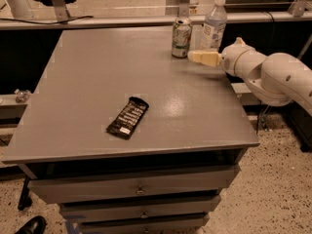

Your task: Move blue plastic bottle near 7up can

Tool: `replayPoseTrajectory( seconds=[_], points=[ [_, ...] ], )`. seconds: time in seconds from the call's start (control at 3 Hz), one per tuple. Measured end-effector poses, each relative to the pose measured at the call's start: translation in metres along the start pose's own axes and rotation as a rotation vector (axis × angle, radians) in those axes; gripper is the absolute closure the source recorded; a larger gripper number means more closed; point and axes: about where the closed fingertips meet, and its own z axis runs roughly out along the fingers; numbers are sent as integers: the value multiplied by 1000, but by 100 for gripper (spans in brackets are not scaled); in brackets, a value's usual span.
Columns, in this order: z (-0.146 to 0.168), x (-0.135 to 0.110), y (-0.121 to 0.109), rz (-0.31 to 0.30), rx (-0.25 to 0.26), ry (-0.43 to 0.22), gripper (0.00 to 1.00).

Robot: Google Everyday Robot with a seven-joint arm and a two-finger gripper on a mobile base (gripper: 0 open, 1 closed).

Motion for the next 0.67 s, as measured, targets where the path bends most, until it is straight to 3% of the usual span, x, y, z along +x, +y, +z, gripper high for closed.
replayPoseTrajectory(
  seconds=[0.67],
  points=[
    [-30,-17,-17,-34,-17,-26,0]
  ],
)
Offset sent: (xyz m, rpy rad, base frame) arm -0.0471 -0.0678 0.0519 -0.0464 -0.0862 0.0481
